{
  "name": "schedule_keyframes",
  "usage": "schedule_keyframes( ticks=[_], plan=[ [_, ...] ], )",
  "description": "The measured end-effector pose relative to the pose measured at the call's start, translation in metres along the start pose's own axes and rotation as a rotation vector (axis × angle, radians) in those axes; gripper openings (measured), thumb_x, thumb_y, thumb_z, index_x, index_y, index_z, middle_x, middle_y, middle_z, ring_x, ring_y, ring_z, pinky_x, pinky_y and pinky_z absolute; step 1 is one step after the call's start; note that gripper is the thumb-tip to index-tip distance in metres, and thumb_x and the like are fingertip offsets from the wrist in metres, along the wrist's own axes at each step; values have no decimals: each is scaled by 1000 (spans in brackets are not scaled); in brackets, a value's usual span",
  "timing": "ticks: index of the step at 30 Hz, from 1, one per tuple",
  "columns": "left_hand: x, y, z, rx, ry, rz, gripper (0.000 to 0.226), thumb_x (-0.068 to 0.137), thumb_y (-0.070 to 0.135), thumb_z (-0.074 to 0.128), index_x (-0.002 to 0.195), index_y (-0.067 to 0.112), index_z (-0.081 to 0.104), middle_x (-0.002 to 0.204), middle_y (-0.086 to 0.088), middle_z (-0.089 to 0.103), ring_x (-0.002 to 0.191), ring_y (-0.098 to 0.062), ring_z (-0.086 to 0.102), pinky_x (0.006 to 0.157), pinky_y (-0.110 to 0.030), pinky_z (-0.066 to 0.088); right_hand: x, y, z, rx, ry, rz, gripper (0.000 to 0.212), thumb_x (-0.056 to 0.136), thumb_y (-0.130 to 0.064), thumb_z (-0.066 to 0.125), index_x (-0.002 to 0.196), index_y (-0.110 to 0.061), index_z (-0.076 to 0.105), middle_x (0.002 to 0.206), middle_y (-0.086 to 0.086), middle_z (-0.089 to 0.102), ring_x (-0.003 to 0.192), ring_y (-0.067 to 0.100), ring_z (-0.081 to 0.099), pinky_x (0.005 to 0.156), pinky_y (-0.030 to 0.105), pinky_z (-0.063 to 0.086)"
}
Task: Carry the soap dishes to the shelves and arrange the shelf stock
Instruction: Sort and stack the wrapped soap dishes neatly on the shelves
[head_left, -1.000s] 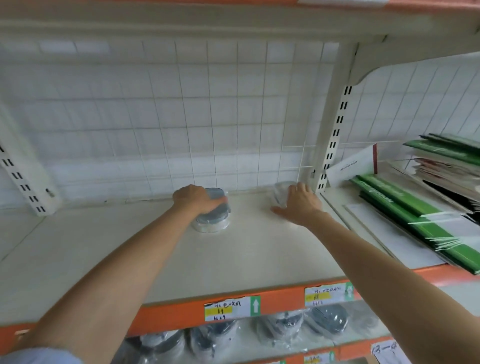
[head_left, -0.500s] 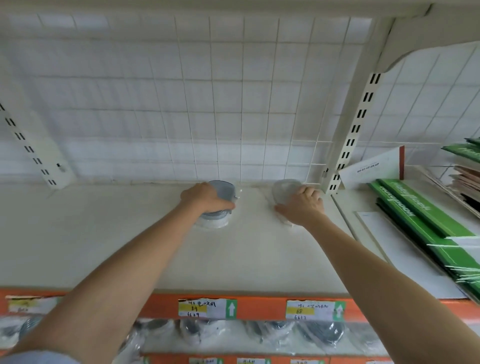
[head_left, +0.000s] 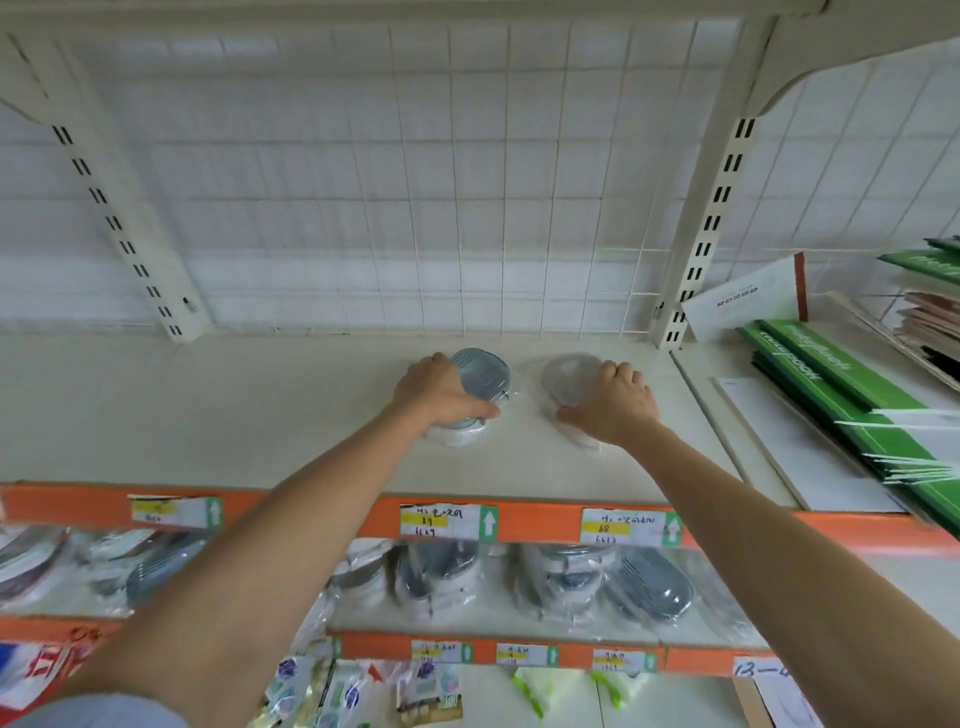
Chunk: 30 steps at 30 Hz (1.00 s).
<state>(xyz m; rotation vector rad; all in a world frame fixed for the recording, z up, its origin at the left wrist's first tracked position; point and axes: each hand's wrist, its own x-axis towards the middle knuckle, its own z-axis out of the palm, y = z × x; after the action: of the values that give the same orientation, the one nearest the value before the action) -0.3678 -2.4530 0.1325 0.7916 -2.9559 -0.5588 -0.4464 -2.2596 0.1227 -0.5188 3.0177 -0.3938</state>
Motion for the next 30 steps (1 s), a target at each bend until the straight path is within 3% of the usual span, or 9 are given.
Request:
schedule_keyframes(
  ticks=[4,10,15,23,30],
  plan=[
    [-33,3,-15,10,116,107,97,63,59,79,132,3,39,133,-13,46,124,-29,43,97,-36,40,-34,-10,-15,19,103,-6,88,80,-53,65,138,1,27,137,16,38,127,31,36,105,36,30],
    [-102,-17,-24,44,162,196,94,66,62,75,130,3,40,133,-13,46,124,-30,42,97,-37,39,-105,-20,-15,35,189,-1,85,77,-54,66,133,1,33,131,17,41,123,32,39,103,37,33],
    [-160,-45,0,86,155,256,92,66,65,73,128,4,42,131,-13,47,122,-30,43,99,-38,38,-176,-12,9,28,200,-1,89,76,-61,63,132,2,34,129,18,42,120,33,40,101,38,32],
    [-210,-60,34,201,143,427,97,67,71,67,135,8,38,134,-9,45,122,-27,42,100,-36,36,-249,13,28,13,199,32,87,77,-51,67,138,-2,30,131,16,41,122,32,38,100,38,33],
    [-233,-60,71,299,-19,461,95,71,66,67,136,5,35,139,-11,40,127,-28,37,104,-37,35,-286,33,58,-80,107,53,84,79,-54,63,138,-4,29,131,12,42,123,29,39,100,34,32]
  ],
)
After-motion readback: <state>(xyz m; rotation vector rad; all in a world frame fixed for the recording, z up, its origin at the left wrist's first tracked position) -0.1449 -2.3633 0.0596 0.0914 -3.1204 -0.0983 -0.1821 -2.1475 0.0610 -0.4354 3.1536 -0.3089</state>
